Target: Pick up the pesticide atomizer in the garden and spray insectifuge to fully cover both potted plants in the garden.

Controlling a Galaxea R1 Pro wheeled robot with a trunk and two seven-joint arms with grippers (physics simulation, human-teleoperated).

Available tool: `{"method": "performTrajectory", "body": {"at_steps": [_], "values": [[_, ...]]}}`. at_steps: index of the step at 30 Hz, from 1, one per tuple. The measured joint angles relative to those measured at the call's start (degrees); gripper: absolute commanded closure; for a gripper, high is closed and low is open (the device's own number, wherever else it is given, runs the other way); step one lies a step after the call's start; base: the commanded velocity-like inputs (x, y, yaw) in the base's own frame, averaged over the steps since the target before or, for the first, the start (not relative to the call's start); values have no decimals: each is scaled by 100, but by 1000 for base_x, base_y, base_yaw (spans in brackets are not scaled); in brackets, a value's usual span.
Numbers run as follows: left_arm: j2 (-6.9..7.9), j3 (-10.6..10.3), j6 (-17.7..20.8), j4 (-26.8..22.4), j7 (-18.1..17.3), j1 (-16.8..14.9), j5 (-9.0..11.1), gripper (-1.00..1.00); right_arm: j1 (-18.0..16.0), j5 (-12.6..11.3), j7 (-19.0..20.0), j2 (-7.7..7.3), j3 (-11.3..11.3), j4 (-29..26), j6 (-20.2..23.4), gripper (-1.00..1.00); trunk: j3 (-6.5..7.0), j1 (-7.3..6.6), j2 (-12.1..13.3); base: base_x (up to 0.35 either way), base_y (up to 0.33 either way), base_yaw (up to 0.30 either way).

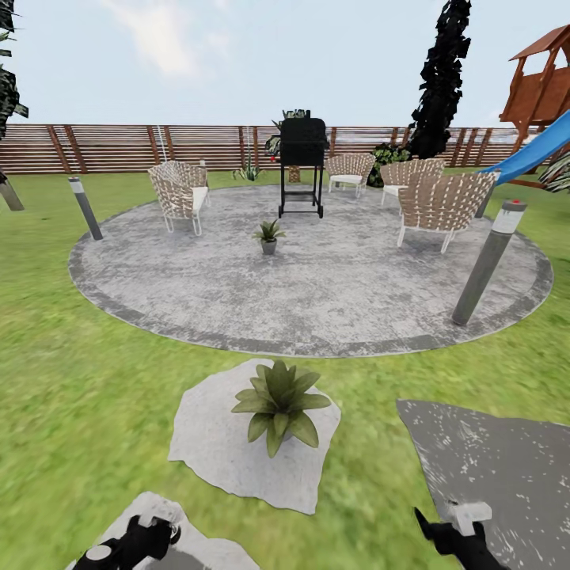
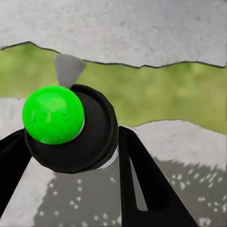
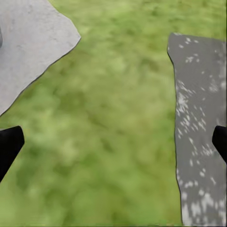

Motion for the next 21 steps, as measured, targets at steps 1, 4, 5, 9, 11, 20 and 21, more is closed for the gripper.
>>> {"method": "performTrajectory", "body": {"at_steps": [1, 4, 5, 9, 11, 20, 21], "values": [[-65, -1, 1, 1, 192, -1, -3, 100, 25, 6, -230, -1, -15, 61, -161, -100, 0, 0, 0, 0, 0, 0], [-248, -16, 8, 35, 765, 4, -25, 100, 61, 16, -585, -21, -35, 233, -574, -100, 0, 0, 0, 0, 0, 0], [-266, -18, 9, 39, 821, 4, -27, 100, 64, 17, -620, -24, -37, 258, -623, -100, 0, 0, 0, 0, 0, 0], [-321, -28, 4, 66, 991, 12, -29, 100, 69, 24, -670, -27, -38, 420, -691, -100, 0, 0, 0, 0, 0, 0], [-327, -33, 0, 71, 1002, 18, -30, 100, 69, 26, -680, -17, -37, 564, -701, -100, 0, 0, 0, 0, 0, 0], [-465, -41, 433, 15, 994, 2, -30, 100, 68, 8, -711, 39, -39, 1359, -707, -100, 0, 0, 0, 0, 0, 0], [-471, -40, 718, -4, 996, -20, -28, 100, 68, 7, -711, 41, -40, 1368, -706, -100, 0, 0, 0, 0, 0, 0]]}}
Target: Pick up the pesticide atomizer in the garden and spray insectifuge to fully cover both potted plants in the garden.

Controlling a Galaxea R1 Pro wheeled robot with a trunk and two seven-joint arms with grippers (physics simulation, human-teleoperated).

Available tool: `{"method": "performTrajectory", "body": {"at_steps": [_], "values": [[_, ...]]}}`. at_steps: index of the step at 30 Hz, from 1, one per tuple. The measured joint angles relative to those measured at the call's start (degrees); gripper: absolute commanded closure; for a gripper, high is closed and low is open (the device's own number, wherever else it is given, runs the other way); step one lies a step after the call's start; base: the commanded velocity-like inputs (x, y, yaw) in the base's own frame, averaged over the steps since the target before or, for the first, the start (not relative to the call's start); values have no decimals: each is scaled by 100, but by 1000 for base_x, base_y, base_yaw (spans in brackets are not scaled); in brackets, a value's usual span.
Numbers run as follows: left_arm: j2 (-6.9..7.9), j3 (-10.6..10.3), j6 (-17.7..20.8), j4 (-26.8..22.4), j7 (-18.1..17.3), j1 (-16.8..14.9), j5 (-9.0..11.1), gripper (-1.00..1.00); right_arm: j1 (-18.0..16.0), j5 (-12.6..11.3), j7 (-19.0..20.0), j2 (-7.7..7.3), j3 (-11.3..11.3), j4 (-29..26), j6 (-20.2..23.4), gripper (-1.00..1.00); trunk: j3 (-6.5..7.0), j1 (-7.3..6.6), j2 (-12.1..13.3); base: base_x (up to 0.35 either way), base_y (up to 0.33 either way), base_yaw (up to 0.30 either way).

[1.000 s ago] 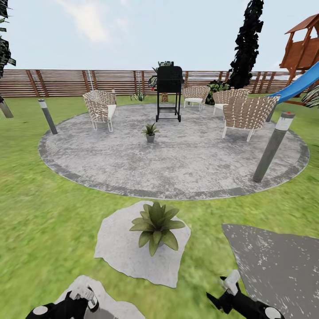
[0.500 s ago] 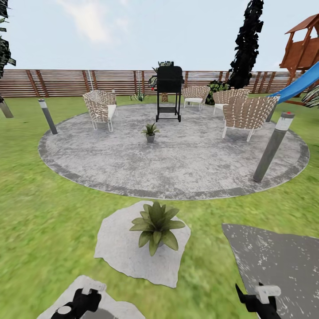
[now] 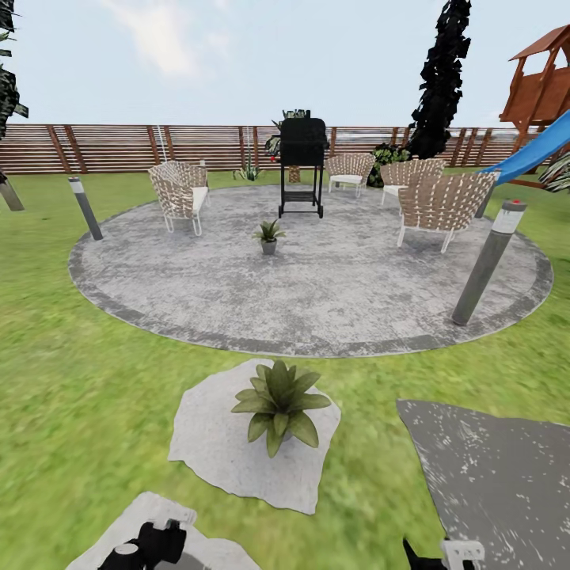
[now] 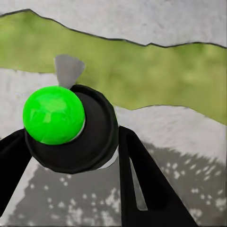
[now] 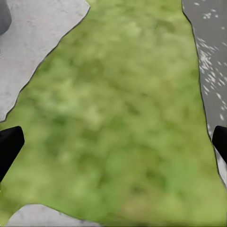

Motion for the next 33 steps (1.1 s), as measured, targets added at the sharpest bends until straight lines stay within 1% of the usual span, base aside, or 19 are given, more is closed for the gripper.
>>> {"method": "performTrajectory", "body": {"at_steps": [3, 4, 6, 8, 9, 10, 11, 12, 14, 15, 16, 18, 19, 21, 24, 28, 30, 31, 33], "values": [[-33, -8, 910, -166, -13, -119, -5, 100, 0, -1, -1, 2, -1, 14, 5, -100, 1, 0, 0, 0, 0, 0], [-43, -13, 1378, -368, -42, -212, 2, 100, 0, 0, -1, 6, 1, 30, 6, -100, 1, 0, 0, 0, 0, 0], [-52, -27, 1965, -597, -132, -316, 0, 100, 0, 2, 0, 14, 0, 60, 7, -100, 1, 0, 0, 0, 0, 0], [-52, -57, 2434, -783, -370, -422, -3, 100, 0, 2, 4, 18, 0, 75, 7, -100, 1, 0, 0, 0, 0, 0], [-35, -161, 2679, -912, -657, -502, 0, 100, 0, 3, 6, 19, -1, 80, 7, -100, 1, 0, 0, 0, 0, 0], [-26, -220, 2750, -961, -771, -532, -16, 100, 0, 4, 6, 20, -1, 83, 9, -100, 1, 0, 0, 0, 0, 0], [-9, -358, 2875, -1059, -978, -583, -10, 100, 0, 6, 6, 20, -1, 87, 12, -100, 1, 0, 0, 0, 0, 0], [10, -615, 3085, -1222, -1245, -657, -7, 100, 0, 8, 6, 21, 2, 103, 14, -100, 1, 0, 0, 0, 0, 0], [27, -983, 3465, -1482, -1485, -772, -14, 100, 0, 11, 6, 21, 2, 157, 14, -100, 1, 0, 0, 0, 0, 0], [30, -1201, 3769, -1686, -1594, -841, -3, 100, 0, 13, 6, 21, 3, 215, 14, -100, 1, 0, 0, 0, 0, 0], [30, -1324, 3942, -1817, -1661, -872, -9, 100, 0, 12, 7, 21, 4, 267, 14, -100, 1, 0, 0, 0, 0, 0], [14, -1575, 4187, -2101, -1842, -913, 1, 100, -1, 11, 9, 25, 11, 407, 17, -100, 1, 0, 0, 0, 0, 0], [13, -1669, 4233, -2202, -1924, -921, -9, 100, -1, 9, 13, 33, 10, 441, 19, -100, 1, 0, 0, 0, 0, 0], [26, -1878, 4302, -2454, -2201, -948, -17, 100, 5, 9, 17, 77, 12, 484, 21, -100, 1, 0, 0, 0, 0, 0], [40, -1944, 4388, -2555, -2418, -1031, -45, 100, 7, 7, 18, 93, 7, 494, 23, -100, 1, 0, 0, 0, 0, 0], [42, -2035, 4716, -2595, -2591, -1226, -47, 100, 8, 7, 19, 99, 6, 498, 23, -100, 1, 0, 0, 0, 0, 0], [21, -2162, 4855, -2599, -2616, -1274, -31, 100, 8, 7, 19, 100, 4, 499, 23, -100, 1, 0, 0, 0, 0, 0], [-6, -2324, 4934, -2601, -2635, -1338, 9, 100, 8, 7, 19, 100, 6, 499, 23, -100, 1, 0, 0, 0, 0, 0], [-23, -2438, 5010, -2602, -2749, -1437, -3, 100, 8, 7, 19, 101, 7, 499, 23, -100, 1, 0, 0, 0, 0, 0]]}}
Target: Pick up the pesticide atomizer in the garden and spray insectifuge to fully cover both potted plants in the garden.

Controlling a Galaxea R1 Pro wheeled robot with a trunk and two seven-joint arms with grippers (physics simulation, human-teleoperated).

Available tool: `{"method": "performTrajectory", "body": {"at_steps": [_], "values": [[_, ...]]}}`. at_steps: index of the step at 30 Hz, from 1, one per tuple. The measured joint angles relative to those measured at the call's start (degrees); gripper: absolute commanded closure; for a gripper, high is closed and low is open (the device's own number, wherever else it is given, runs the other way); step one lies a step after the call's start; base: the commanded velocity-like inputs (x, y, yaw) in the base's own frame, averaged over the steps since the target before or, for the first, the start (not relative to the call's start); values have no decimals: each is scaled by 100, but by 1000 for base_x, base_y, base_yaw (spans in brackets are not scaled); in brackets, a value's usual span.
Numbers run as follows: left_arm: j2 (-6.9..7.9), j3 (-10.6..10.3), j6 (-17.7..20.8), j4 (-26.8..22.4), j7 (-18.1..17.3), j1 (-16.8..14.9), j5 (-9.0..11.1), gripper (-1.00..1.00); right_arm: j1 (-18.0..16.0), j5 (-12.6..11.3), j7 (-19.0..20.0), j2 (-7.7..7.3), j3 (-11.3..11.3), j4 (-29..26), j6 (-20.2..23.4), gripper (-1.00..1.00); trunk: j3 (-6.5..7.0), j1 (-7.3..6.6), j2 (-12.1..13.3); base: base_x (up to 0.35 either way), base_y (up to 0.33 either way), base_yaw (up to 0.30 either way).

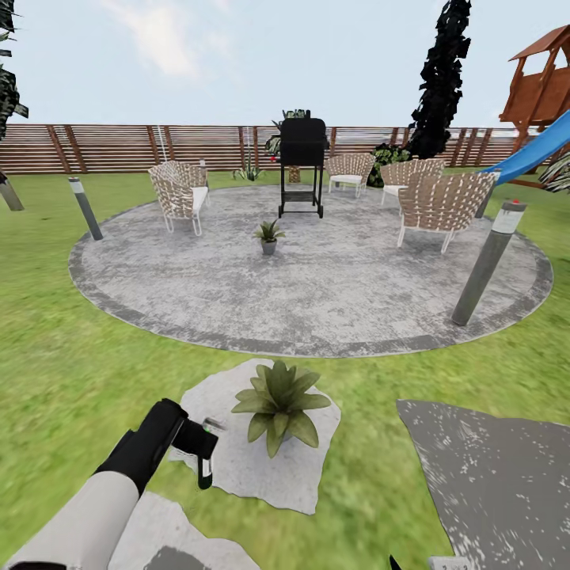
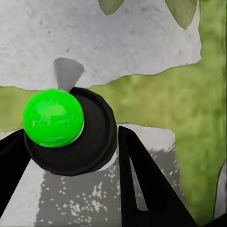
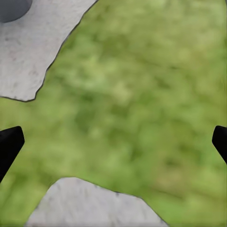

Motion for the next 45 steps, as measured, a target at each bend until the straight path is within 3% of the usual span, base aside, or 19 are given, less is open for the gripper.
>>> {"method": "performTrajectory", "body": {"at_steps": [5, 12, 21, 22, 23, 26, 27, 31, 34, 45], "values": [[15, -104, 295, 0, -665, -194, -31, 100, 0, 0, 0, 0, 0, 0, 0, -100, 0, 0, 0, 0, 0, 0], [37, -465, 338, -4, -801, -234, -61, 100, 0, 0, 0, 0, 1, 0, 0, -100, 0, 0, 0, 0, 0, 0], [62, -547, 334, 70, -810, -294, -89, 100, 0, 0, 0, 0, 0, 0, 0, -100, 0, 0, 0, 25, 0, 0], [95, -585, 260, 517, -823, -227, -507, 100, 0, 0, 0, 0, -4, 0, 0, -100, -1, -2, 0, 264, 0, 0], [91, -629, 264, 633, -827, -227, -495, 100, 0, 0, 0, 0, -1, 0, 0, -100, 0, -3, 0, 301, 0, 0], [85, -953, 274, 648, -825, -233, -476, 100, 0, 0, 0, 0, 0, 0, 0, -100, 0, -3, 0, 203, -25, 0], [151, -1193, 249, 636, -1139, -225, -444, 100, 0, -5, -24, 146, 5, -22, -17, -100, 0, 1, 2, 0, 0, 0], [155, -1197, 241, 618, -1151, -226, -449, 100, -6, -30, -33, 154, -56, -126, -12, -100, 0, 0, 0, 16, -10, 0], [145, -1193, 236, 579, -1150, -225, -448, 100, -7, -38, -19, 162, -43, -506, -4, -100, 0, -1, 0, 109, -168, 0], [161, -1173, 259, 612, -1154, -221, -459, 100, -7, 6, -4, 70, -14, -596, -14, -100, 0, 0, 0, 45, -107, 0]]}}
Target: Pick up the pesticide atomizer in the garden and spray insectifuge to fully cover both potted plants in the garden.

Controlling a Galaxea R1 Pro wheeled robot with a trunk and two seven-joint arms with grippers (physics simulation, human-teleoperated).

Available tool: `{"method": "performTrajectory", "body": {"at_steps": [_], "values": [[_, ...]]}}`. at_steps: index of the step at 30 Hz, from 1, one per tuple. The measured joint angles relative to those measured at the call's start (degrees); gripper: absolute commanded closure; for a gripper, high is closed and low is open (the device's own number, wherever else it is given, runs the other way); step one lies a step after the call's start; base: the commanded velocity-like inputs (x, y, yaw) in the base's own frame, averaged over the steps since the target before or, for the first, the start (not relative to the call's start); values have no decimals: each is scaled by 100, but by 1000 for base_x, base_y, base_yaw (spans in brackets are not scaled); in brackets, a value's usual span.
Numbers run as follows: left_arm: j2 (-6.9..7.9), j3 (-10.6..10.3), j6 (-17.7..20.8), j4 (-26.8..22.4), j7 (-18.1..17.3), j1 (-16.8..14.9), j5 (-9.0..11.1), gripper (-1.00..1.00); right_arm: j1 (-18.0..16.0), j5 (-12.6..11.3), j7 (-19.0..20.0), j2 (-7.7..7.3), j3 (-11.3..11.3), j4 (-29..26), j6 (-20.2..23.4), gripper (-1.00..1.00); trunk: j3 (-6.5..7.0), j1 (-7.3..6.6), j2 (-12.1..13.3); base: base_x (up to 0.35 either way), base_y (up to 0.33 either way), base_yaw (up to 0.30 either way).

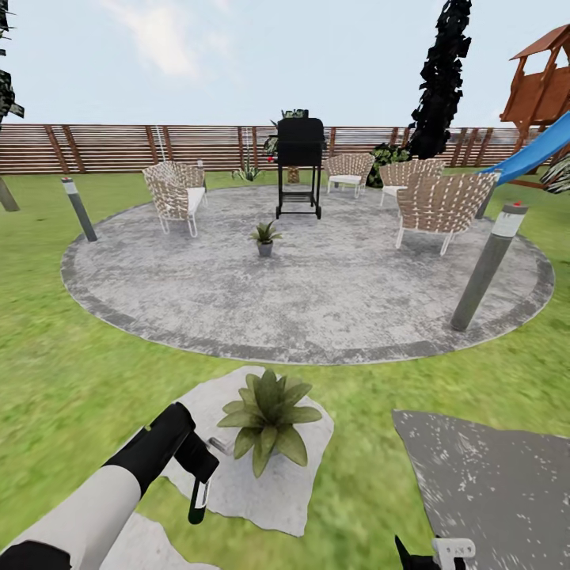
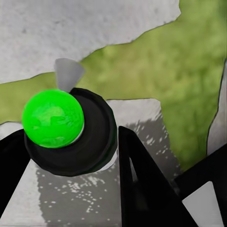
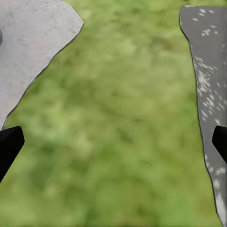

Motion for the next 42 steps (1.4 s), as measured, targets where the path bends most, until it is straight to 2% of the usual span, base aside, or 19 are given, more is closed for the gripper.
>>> {"method": "performTrajectory", "body": {"at_steps": [9, 20, 26, 32, 38, 42], "values": [[-2, 0, 4, 30, 9, 14, 3, 100, -1, 3, -15, -6, -1, -3, -2, -100, 0, -1, 0, 53, -125, 203], [-17, -10, 11, -32, 21, 9, -5, 100, 0, 3, -16, -10, -3, -3, -10, -100, 0, 2, 0, -126, -236, 14], [-19, -38, 82, -7, -10, -45, -26, 100, 0, 2, -16, -10, 3, -2, -8, -100, 0, 0, 0, 24, -36, 162], [-97, -52, 586, 14, -14, -262, -17, 100, 0, 3, -16, -10, 6, -2, -5, -100, 0, 0, 0, 0, -1, 14], [-42, -62, 571, 50, 8, -192, -60, 100, 0, 2, -16, -31, 4, -2, -8, -100, 0, 0, 0, 0, 0, 0], [-14, -25, 571, 70, 35, 79, -47, 100, 0, 2, -16, -44, 6, -2, -8, -100, 0, 0, 0, 0, 0, 49]]}}
